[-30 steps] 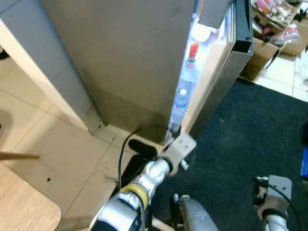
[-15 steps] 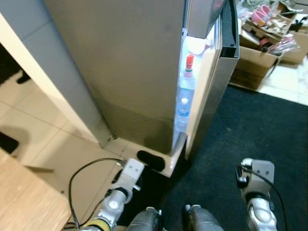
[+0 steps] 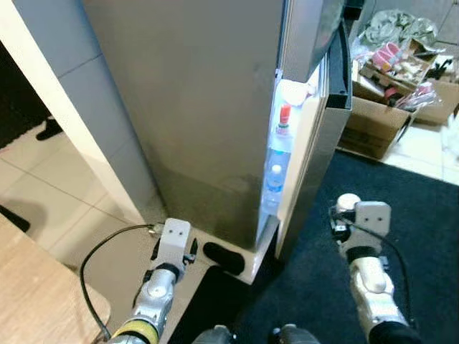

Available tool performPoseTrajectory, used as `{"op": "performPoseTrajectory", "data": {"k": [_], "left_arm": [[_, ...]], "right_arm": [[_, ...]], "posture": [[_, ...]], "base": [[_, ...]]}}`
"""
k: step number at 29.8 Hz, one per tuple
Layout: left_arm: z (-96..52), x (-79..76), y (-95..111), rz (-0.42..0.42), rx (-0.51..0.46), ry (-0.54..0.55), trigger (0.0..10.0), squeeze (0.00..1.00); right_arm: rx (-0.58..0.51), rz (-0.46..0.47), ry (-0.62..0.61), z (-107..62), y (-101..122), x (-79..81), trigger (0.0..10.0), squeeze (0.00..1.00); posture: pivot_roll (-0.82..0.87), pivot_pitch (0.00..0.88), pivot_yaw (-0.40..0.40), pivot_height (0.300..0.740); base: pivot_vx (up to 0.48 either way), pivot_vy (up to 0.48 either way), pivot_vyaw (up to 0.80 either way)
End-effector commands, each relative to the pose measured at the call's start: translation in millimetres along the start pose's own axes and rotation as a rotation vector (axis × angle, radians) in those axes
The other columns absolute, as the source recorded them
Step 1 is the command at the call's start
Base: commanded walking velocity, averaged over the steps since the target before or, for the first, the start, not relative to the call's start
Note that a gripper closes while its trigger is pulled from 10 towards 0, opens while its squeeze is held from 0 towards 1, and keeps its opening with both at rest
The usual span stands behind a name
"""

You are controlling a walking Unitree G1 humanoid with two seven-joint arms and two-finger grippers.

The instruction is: Restocking fridge

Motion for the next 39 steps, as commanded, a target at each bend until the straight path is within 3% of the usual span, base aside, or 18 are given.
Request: {"op": "performPoseTrajectory", "data": {"k": [1, 10, 16, 19, 27, 39], "left_arm": [[-3.0, -8.2, -7, 0.004, 0.026, -0.009, 10.0, 0.00], [-1.6, -3.0, -9, 0.018, 0.054, 0.033, 10.0, 0.00], [0.1, -3.7, -8, -0.023, 0.068, 0.058, 10.0, 0.00], [0.3, -5.7, -8, -0.020, 0.068, 0.054, 10.0, 0.00], [0.9, -7.4, -8, -0.015, 0.077, 0.055, 10.0, 0.00], [3.6, -3.2, -6, -0.011, 0.089, 0.088, 10.0, 0.00]], "right_arm": [[-0.012, 0.016, -0.022, 0.6, 1, -5.6, 10.0, 0.00], [-0.012, 0.019, -0.008, -0.5, 1, -1.9, 10.0, 0.00], [-0.098, 0.007, 0.211, -4.3, 16, 34.4, 10.0, 0.00], [-0.123, 0.016, 0.238, -3.5, 23, 39.7, 10.0, 0.00], [-0.150, 0.024, 0.256, -0.7, 32, 40.8, 10.0, 0.00], [-0.151, 0.025, 0.307, -4.9, 31, 44.0, 10.0, 0.00]], "posture": [[-0.08, 0.044, -0.012, 0.740], [-0.07, 0.053, -0.012, 0.740], [-0.07, 0.060, -0.013, 0.740], [-0.07, 0.061, -0.012, 0.740], [-0.07, 0.065, -0.012, 0.740], [-0.08, 0.070, -0.006, 0.740]], "base": [[0.000, 0.000, 0.00], [0.000, -0.079, 0.00], [0.000, -0.363, 0.00], [0.000, -0.364, 0.00], [0.000, -0.338, 0.00], [0.000, 0.000, 0.00]]}}
Point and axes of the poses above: a point about 5 cm out from each wrist's last joint towards the gripper, its own z axis pointing out of the wrist towards the gripper, its own y axis along the axis of the wrist's last joint, x = y × z, the point moved 2 cm from there along z, pointing out of the wrist towards the gripper, and after that the axes turned 11 degrees about -z, right-handed, at the moved point
